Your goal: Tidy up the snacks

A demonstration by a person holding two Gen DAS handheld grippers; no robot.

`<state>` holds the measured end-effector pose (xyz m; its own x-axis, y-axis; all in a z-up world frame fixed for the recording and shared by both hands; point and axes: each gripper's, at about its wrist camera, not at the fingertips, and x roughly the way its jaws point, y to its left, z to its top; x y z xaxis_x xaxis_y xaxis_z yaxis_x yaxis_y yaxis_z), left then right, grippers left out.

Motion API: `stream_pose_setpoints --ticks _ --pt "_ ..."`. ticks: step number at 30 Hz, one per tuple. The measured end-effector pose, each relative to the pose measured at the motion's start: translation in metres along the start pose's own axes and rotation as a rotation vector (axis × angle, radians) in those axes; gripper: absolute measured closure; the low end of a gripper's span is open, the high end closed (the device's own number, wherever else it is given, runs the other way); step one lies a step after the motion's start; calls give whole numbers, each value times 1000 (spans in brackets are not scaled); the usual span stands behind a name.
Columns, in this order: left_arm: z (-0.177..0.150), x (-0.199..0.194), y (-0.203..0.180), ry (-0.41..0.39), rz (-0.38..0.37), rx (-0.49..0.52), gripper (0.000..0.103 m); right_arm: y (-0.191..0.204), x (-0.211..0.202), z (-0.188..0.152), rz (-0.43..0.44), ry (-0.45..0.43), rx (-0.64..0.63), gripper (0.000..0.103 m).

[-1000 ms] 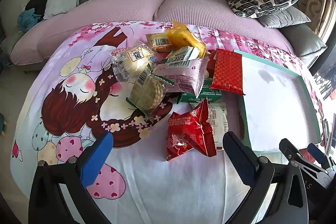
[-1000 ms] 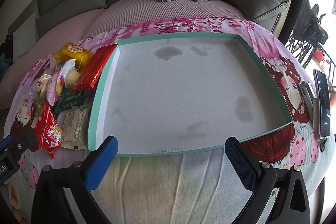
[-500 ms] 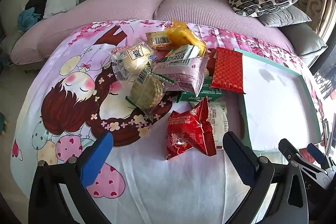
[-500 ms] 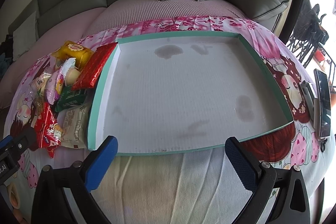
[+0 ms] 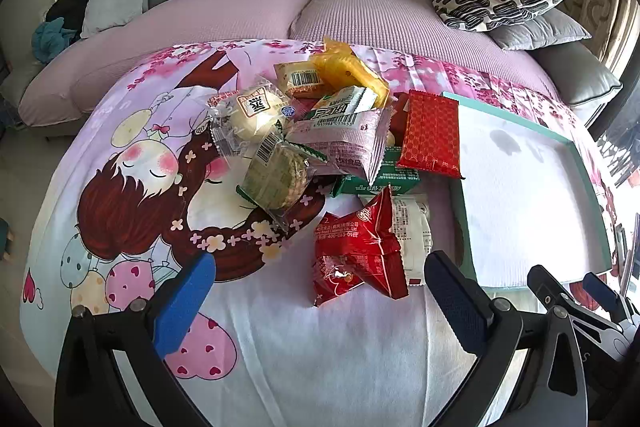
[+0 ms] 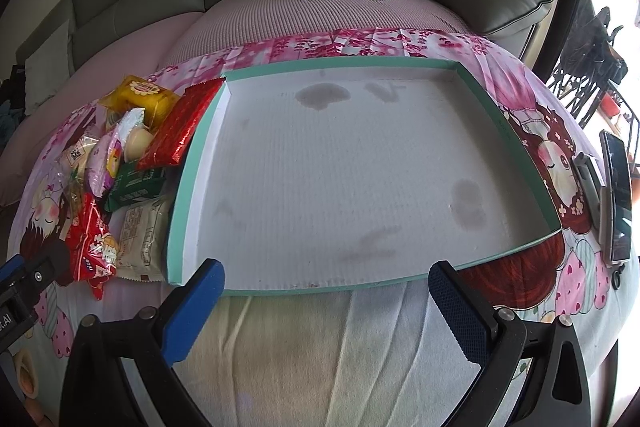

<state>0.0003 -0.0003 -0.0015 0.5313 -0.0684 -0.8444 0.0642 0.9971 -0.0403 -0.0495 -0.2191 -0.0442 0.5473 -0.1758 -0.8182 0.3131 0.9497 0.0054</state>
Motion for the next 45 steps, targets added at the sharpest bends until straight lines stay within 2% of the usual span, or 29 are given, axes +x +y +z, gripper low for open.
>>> stream_pose_setpoints --ticks 30,35,40,42,45 --pt "1 -2 1 -11 -28 -9 0 3 2 -2 0 3 -2 0" --pt "8 -15 31 -55 -42 -137 0 13 -5 0 51 -31 -19 0" --pt "8 -5 56 -23 -3 -203 0 40 -5 3 113 -32 -64 0" --pt "9 1 58 1 -30 -216 0 51 -2 4 119 -24 -86 0" --pt "10 11 54 40 -151 -231 0 63 4 6 107 -6 -115 0"
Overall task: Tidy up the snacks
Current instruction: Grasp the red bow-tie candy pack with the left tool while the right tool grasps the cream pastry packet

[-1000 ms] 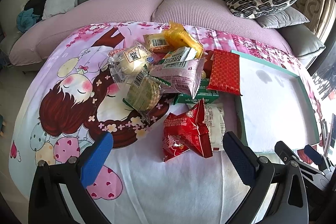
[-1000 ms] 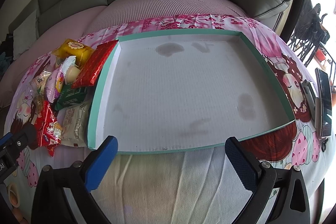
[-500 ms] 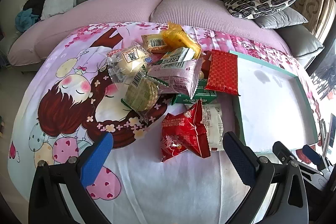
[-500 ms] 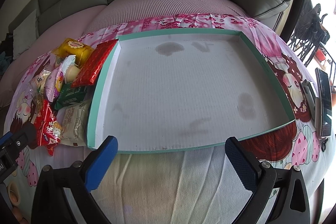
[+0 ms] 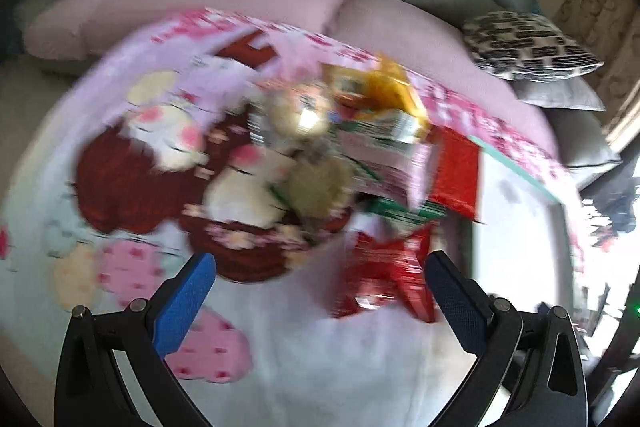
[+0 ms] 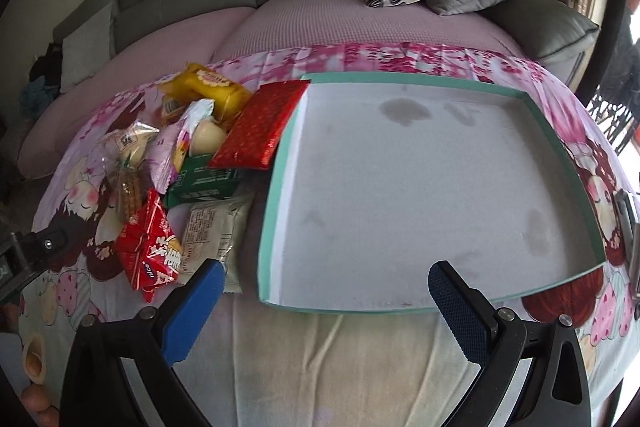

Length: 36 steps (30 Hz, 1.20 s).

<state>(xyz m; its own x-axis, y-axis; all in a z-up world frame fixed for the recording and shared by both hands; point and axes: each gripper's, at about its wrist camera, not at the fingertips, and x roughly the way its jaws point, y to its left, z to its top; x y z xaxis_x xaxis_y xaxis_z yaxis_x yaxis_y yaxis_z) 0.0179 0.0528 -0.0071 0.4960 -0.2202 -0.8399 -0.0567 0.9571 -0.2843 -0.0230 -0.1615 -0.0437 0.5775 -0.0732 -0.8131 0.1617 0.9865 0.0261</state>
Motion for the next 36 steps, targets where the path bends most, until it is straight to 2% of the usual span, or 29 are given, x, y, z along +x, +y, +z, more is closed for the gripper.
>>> stream_pose_setpoints --ticks 2,4,6,8,10,12,14,23,27,31,36 --pt "1 10 -5 44 -63 -12 0 3 3 0 -6 9 -7 0" --pt "2 20 -13 88 -92 -14 0 3 5 0 -12 16 -9 0" --pt "3 28 -18 112 -117 -19 8 3 6 0 -17 23 -8 0" --pt "3 35 -23 138 -152 -28 22 1 8 0 -23 30 -2 0" --pt "3 41 -27 164 -183 -33 27 0 8 0 -27 31 2 0" --pt "2 44 -31 166 -168 -21 31 0 7 1 -28 30 3 0" --pt "3 44 -31 157 -150 -17 47 1 6 3 -28 28 1 0" --pt "5 37 -25 139 -168 -30 49 6 1 10 -39 15 -7 0" --pt "7 27 -16 102 -143 -33 49 9 2 14 -34 23 -14 0" --pt "12 19 -4 67 -102 -51 49 18 1 22 3 36 -29 0" --pt "17 13 15 45 -77 -81 52 34 -1 42 96 82 -52 0"
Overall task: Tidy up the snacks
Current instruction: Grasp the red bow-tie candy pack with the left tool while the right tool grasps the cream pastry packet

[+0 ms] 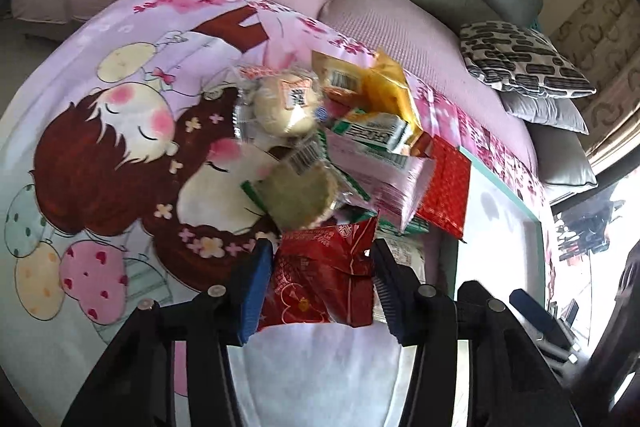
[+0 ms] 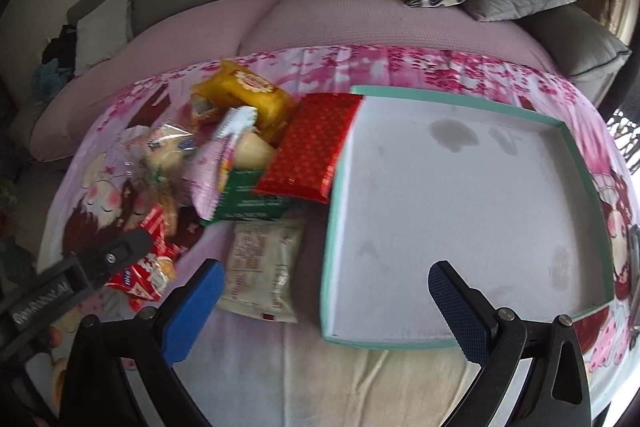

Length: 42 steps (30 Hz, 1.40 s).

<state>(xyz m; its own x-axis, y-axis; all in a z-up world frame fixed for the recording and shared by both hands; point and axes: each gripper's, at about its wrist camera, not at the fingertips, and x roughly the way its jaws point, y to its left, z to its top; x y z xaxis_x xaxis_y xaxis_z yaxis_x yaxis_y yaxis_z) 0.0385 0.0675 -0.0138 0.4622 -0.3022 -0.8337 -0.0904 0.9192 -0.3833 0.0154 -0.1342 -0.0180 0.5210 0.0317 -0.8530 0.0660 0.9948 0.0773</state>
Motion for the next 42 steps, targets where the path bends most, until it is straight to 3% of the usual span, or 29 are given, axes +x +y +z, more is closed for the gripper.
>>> stream_pose_setpoints --ticks 2,4,7,13,20,34,42 --pt "0 0 0 -2 1 6 52 7 2 8 39 34 -7 1" --pt "1 1 2 2 4 9 53 14 6 18 69 87 -15 11" --pt "1 4 4 14 1 3 53 21 16 29 97 179 -17 17" --pt "1 8 11 31 -8 -16 53 28 45 41 96 365 -14 33" --pt "1 10 17 38 -23 -41 53 29 73 38 29 478 -5 40" --pt "2 13 23 59 -49 -67 52 58 111 25 -61 537 -88 42" --pt "0 21 25 88 -49 -80 52 67 110 16 -97 511 -113 48"
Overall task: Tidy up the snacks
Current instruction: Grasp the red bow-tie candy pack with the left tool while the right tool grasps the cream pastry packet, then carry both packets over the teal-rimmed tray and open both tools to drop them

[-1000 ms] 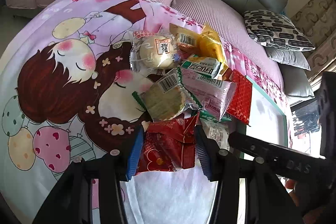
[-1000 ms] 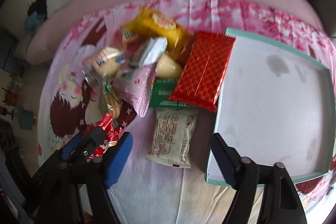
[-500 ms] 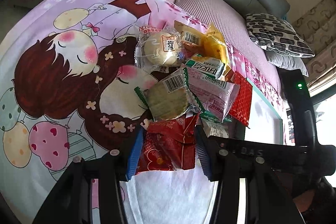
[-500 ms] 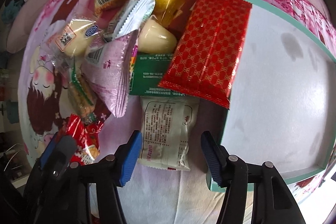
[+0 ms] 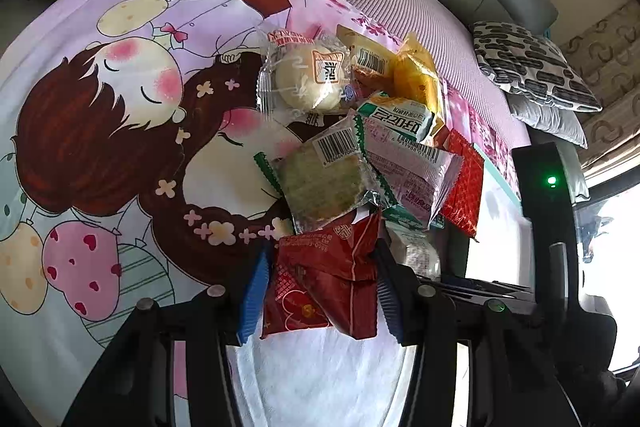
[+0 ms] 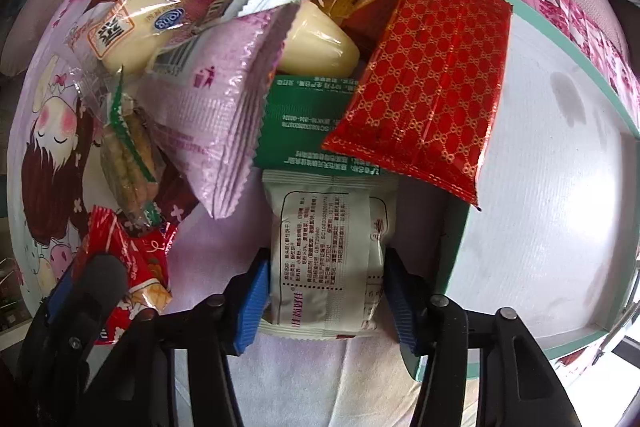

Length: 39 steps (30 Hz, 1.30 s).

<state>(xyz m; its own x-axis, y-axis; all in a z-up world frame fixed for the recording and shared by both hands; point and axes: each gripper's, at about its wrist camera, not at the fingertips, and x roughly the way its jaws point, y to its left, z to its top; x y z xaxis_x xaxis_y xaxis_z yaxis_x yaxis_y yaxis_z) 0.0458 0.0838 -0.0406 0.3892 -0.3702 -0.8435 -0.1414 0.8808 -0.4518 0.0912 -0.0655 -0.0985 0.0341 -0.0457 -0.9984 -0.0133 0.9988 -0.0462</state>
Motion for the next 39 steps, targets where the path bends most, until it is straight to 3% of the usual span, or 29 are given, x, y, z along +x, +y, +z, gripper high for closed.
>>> stream_pose_setpoints --ticks 8,20,25,31,39 --pt "-2 -12 -8 -52 0 36 56 2 -25 -14 15 -36 13 49" --pt "-11 -34 -42 -114 -35 132 56 -50 -79 -29 73 -98 82 49" --pt "-11 -36 -89 -127 -62 255 56 -100 -81 -41 41 -118 158 49" --pt "0 -3 -157 -65 -110 401 56 -168 -77 -36 -8 -104 271 49" --pt "13 50 -205 16 -142 441 56 -242 -72 -6 -60 -88 381 49"
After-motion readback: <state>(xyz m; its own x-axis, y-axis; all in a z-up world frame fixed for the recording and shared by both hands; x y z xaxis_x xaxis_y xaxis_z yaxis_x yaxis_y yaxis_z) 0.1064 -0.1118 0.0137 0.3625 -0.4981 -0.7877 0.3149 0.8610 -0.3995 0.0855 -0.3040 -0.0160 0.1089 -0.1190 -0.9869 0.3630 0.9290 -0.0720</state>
